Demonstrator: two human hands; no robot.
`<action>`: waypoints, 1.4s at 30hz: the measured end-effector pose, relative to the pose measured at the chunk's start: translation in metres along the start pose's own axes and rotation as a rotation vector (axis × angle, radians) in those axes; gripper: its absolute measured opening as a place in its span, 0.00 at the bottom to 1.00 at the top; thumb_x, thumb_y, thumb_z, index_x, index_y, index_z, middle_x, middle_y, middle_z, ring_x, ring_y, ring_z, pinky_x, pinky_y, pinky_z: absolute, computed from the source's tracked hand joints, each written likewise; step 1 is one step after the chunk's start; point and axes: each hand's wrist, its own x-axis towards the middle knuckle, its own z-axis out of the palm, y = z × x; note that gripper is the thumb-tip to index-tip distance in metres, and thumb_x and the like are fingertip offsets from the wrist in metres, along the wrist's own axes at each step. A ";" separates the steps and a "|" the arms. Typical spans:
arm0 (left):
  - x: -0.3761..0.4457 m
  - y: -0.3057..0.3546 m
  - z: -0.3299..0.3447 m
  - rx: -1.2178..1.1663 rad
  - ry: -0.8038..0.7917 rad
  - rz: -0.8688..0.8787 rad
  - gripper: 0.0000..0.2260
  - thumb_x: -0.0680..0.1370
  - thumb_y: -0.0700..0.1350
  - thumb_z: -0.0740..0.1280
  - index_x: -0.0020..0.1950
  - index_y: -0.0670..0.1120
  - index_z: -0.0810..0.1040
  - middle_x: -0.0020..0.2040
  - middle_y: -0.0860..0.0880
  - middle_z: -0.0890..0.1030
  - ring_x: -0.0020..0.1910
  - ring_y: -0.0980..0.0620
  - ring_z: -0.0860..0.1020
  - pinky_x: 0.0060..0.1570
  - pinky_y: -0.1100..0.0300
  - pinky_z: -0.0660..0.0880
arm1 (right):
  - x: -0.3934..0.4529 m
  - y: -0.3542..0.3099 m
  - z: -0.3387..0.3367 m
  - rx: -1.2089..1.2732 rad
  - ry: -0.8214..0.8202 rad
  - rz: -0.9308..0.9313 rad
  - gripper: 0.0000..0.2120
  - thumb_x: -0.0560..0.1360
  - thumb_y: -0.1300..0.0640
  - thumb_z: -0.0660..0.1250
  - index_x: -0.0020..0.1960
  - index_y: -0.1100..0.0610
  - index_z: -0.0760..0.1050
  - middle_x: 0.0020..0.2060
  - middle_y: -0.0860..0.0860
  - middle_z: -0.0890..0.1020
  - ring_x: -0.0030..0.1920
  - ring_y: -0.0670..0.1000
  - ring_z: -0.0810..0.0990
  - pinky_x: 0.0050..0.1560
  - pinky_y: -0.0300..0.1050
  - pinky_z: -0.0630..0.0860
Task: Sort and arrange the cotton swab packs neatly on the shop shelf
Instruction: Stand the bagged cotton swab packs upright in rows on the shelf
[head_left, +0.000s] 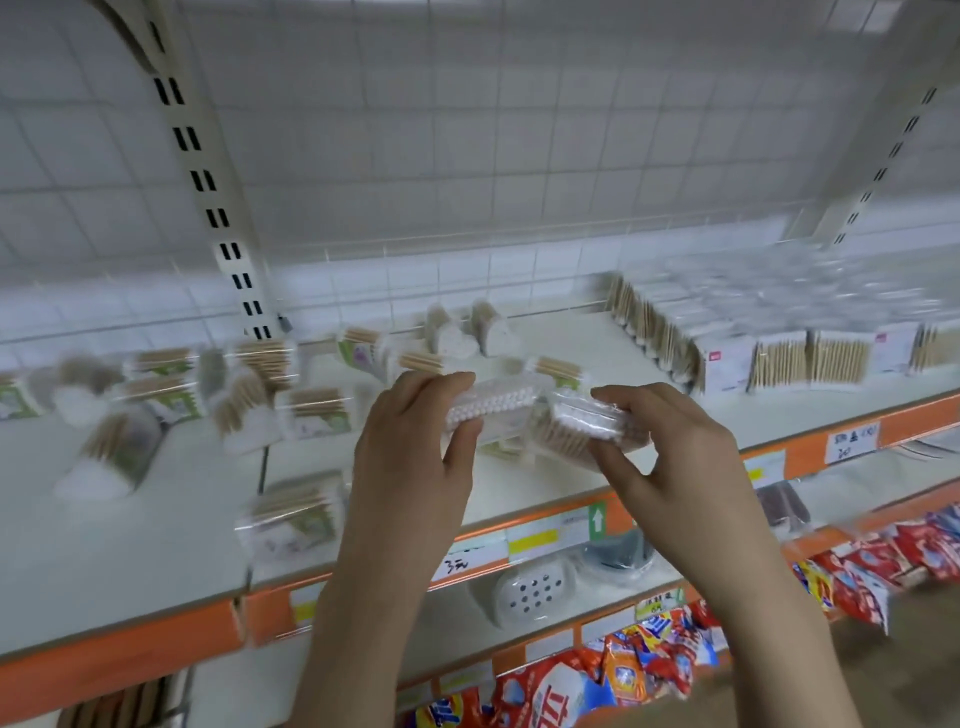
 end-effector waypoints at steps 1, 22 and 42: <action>0.001 0.006 0.009 0.001 0.005 -0.006 0.14 0.75 0.41 0.67 0.61 0.47 0.76 0.54 0.53 0.76 0.55 0.52 0.74 0.53 0.69 0.63 | 0.001 0.011 -0.004 0.003 -0.008 -0.008 0.17 0.69 0.67 0.70 0.57 0.58 0.77 0.42 0.46 0.74 0.43 0.48 0.71 0.42 0.32 0.62; 0.011 0.135 0.163 0.069 0.012 -0.038 0.11 0.72 0.35 0.70 0.55 0.41 0.78 0.49 0.47 0.79 0.47 0.48 0.76 0.46 0.66 0.67 | 0.011 0.208 -0.087 0.050 -0.148 -0.030 0.20 0.72 0.67 0.68 0.62 0.57 0.75 0.52 0.51 0.78 0.53 0.51 0.75 0.50 0.27 0.60; 0.034 0.159 0.235 0.083 -0.014 -0.059 0.12 0.72 0.37 0.71 0.55 0.43 0.79 0.50 0.49 0.79 0.43 0.51 0.76 0.46 0.67 0.69 | 0.041 0.278 -0.101 0.072 -0.220 -0.075 0.20 0.73 0.66 0.66 0.63 0.52 0.73 0.53 0.45 0.75 0.55 0.45 0.71 0.50 0.19 0.58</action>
